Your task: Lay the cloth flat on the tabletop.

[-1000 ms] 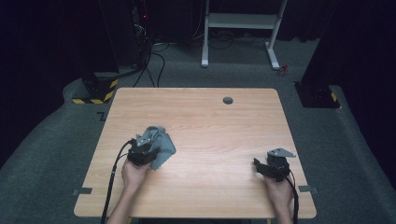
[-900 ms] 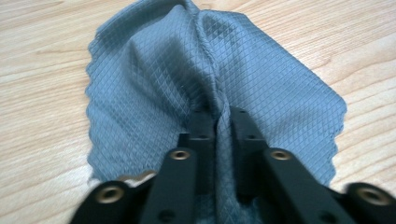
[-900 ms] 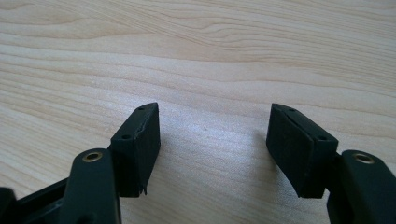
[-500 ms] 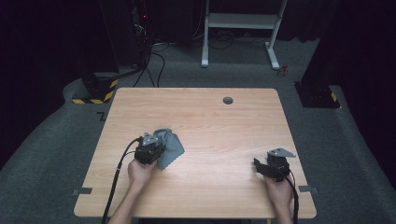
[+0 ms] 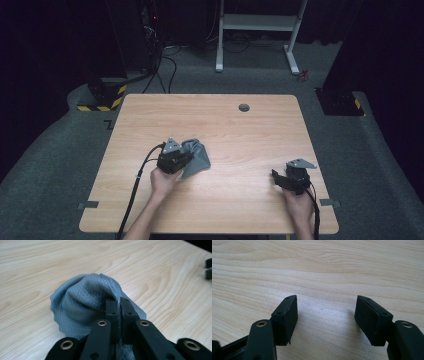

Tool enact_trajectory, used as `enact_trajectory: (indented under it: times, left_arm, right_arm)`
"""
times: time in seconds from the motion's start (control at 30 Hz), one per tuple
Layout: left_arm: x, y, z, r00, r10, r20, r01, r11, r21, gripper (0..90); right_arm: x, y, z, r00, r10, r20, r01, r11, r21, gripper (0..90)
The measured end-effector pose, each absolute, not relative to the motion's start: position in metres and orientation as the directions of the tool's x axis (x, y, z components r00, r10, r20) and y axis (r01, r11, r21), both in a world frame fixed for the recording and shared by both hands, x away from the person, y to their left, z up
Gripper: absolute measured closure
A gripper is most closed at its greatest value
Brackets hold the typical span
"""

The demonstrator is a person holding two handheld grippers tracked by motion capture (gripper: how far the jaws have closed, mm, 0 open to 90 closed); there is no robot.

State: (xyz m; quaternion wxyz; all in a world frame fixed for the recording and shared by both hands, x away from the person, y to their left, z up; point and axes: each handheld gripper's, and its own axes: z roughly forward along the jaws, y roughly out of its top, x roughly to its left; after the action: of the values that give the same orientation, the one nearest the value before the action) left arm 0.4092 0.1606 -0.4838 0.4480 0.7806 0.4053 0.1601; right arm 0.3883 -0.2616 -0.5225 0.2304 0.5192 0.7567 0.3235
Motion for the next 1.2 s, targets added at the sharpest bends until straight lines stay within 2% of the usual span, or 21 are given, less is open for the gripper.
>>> enact_trajectory:
  times: [0.2, 0.37, 0.6, 0.8, 1.2]
  left_arm:
    - [0.41, 0.138, -0.478, 0.663, 0.741, -0.103, 0.461, -0.297, 0.836, 87.0]
    - [0.41, 0.12, -0.475, 0.692, 0.71, -0.132, 0.455, -0.287, 0.843, 87.0]
    - [0.408, 0.093, -0.468, 0.732, 0.672, -0.11, 0.418, -0.317, 0.851, 87.0]
    - [0.409, 0.074, -0.468, 0.759, 0.637, -0.133, 0.414, -0.314, 0.854, 87.0]
    - [0.402, 0.08, -0.481, 0.764, 0.64, -0.082, 0.436, -0.418, 0.796, 84.6]
  right_arm:
    - [0.388, -0.262, -0.523, -0.355, 0.935, -0.013, 0.636, 0.252, 0.729, 34.9]
    - [0.388, -0.262, -0.523, -0.354, 0.935, -0.013, 0.637, 0.251, 0.729, 34.9]
    - [0.388, -0.262, -0.523, -0.355, 0.935, -0.013, 0.636, 0.252, 0.729, 34.9]
    - [0.388, -0.262, -0.523, -0.355, 0.935, -0.013, 0.637, 0.252, 0.729, 34.9]
    - [0.388, -0.262, -0.523, -0.355, 0.935, -0.013, 0.636, 0.251, 0.729, 34.9]
